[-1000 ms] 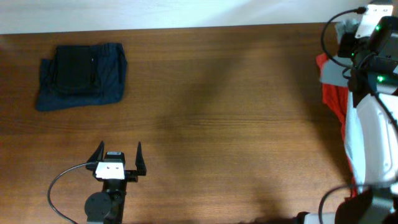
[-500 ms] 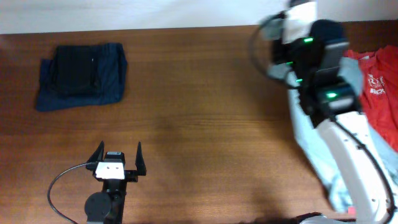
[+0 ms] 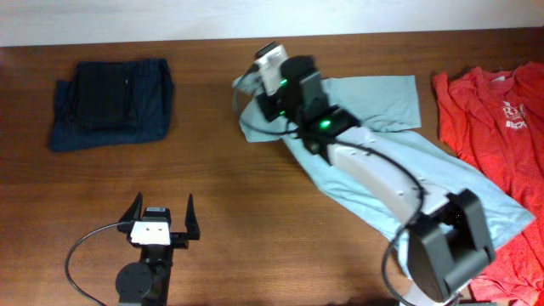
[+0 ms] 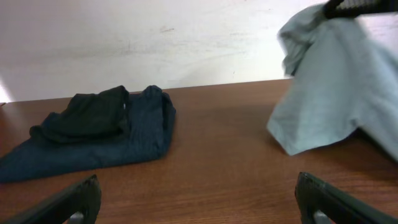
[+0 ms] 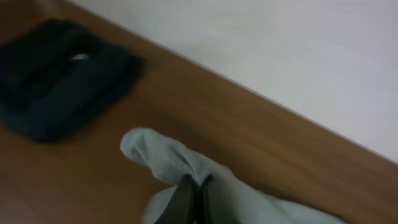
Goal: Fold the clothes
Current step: 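Drag the light blue shirt leftward off the red shirt to center, then reach the left gripper to the shirt's left edge and grasp it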
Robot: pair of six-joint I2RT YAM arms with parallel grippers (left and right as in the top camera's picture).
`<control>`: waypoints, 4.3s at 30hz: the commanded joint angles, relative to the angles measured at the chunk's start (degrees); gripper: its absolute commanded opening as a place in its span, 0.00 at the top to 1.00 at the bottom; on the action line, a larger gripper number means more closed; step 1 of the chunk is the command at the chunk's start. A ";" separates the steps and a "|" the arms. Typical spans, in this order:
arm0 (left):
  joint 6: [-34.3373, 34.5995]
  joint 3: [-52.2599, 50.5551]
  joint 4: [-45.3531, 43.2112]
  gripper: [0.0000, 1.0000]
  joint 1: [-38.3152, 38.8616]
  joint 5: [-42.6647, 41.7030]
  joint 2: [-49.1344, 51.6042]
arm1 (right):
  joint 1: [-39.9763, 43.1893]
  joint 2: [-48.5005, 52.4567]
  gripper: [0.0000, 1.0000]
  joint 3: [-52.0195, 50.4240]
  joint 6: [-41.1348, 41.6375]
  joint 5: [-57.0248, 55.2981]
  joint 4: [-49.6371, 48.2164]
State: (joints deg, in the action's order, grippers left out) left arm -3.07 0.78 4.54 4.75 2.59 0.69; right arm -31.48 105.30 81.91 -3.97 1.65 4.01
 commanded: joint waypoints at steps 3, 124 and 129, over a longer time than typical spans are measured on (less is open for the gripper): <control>-0.90 -0.26 0.04 0.01 0.24 0.17 -0.35 | -5.14 0.96 0.96 0.92 3.41 2.64 -2.21; -1.60 48.85 -3.89 0.54 7.26 -26.60 96.72 | -4.44 1.22 0.95 0.76 3.45 -0.83 1.40; -2.69 48.85 -2.93 0.54 7.21 -18.08 96.74 | -4.44 1.22 0.95 0.76 3.45 -0.83 1.79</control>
State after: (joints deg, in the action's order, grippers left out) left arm -3.46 48.75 1.06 12.05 -21.34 97.03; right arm -36.03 106.37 81.93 -1.26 1.37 5.85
